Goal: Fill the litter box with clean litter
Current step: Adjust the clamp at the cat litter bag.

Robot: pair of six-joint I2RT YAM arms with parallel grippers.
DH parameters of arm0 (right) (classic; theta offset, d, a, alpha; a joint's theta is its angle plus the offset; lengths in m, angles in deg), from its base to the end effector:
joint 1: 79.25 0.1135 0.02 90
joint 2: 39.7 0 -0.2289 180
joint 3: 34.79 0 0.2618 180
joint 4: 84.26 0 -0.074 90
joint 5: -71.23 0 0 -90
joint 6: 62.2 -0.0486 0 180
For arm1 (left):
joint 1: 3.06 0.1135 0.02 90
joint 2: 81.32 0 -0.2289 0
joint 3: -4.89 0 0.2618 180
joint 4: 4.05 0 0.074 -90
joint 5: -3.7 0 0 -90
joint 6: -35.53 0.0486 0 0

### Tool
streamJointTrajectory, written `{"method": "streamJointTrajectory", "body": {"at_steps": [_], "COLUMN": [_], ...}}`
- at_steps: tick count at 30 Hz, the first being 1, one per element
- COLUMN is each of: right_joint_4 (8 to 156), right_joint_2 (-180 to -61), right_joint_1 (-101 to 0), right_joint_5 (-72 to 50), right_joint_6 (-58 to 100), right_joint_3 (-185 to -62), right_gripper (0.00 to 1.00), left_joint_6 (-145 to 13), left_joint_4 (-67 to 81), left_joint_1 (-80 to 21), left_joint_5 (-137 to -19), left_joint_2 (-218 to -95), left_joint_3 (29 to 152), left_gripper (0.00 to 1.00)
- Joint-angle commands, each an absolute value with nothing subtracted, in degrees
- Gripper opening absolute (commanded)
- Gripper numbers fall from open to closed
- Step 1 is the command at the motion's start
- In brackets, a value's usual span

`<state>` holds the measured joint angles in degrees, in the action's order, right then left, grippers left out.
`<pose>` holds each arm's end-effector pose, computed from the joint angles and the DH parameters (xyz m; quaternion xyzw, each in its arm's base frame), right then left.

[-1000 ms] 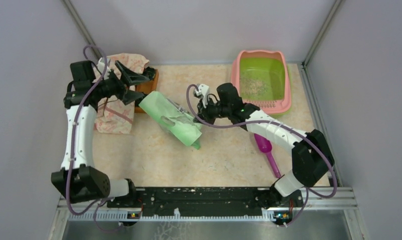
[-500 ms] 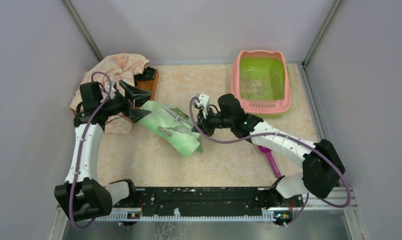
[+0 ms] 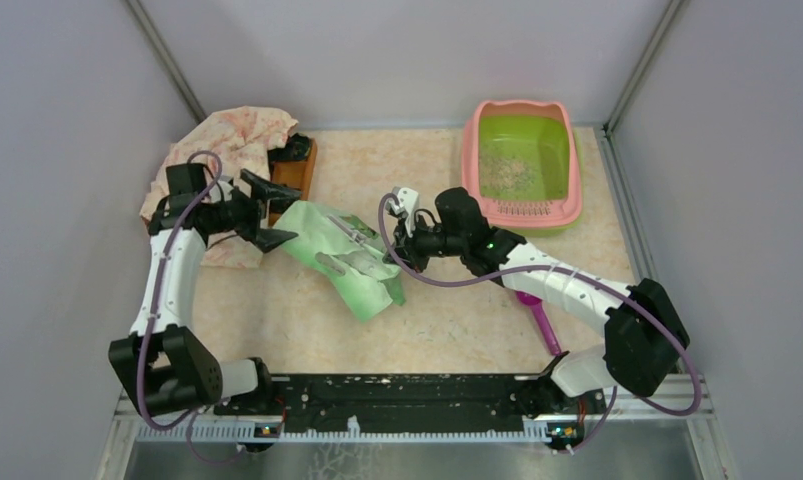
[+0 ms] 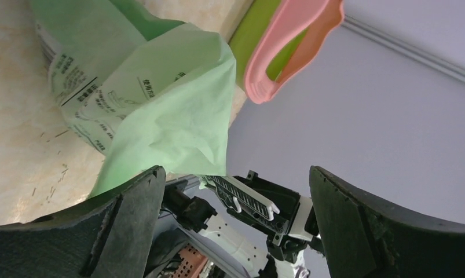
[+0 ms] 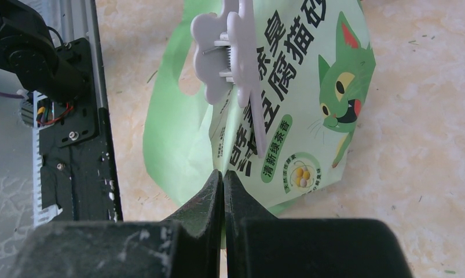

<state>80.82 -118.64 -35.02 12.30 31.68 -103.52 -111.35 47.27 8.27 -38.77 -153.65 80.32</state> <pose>0.2250 0.2540 0.2426 -0.4626 0.6840 0.3904 0.4071 0.2846 0.0205 0.2661 -0.3605 0.7886 -0.4735 0.1551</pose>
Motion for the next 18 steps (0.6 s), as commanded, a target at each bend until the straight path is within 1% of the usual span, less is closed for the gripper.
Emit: {"method": "streamJointTrajectory", "body": {"at_steps": [1, 3, 5, 9, 13, 15, 16, 18], "right_joint_4": [83.62, 82.62, 81.21, 78.39, 76.83, 77.11, 76.88, 76.93], "right_joint_2": [-116.03, -115.97, -115.92, -115.61, -115.03, -115.37, -115.66, -115.88], "right_joint_1": [-34.20, -34.24, -34.24, -34.25, -34.25, -34.21, -34.27, -34.26], "right_joint_5": [14.21, 14.19, 13.76, 13.04, 12.15, 12.11, 12.41, 12.38], "right_joint_6": [31.04, 31.47, 31.81, 32.82, 33.34, 33.18, 33.09, 33.00], "right_joint_3": [-104.18, -104.73, -105.06, -105.96, -105.88, -105.90, -106.12, -106.08], "right_gripper": [0.00, 0.00, 0.00, 0.00, 0.00, 0.00, 0.00, 0.00], "left_joint_6": [-108.63, -110.23, -110.18, -111.14, -111.29, -115.13, -118.06, -125.34], "left_joint_4": [59.35, 64.26, 63.43, 56.04, 44.12, 38.62, 33.90, 17.54], "left_joint_1": [8.97, 8.95, 8.94, 11.40, 12.44, 14.00, 14.76, 16.98], "left_joint_5": [-48.12, -56.39, -61.17, -58.36, -49.87, -45.01, -42.71, -31.31], "left_joint_2": [-152.14, -151.46, -150.19, -147.70, -145.51, -143.40, -141.94, -142.10], "left_joint_3": [91.51, 96.45, 98.16, 93.03, 86.76, 79.81, 75.07, 66.16], "left_gripper": [0.99, 0.99, 0.98, 0.98, 0.99, 0.99, 0.99, 0.98]}}
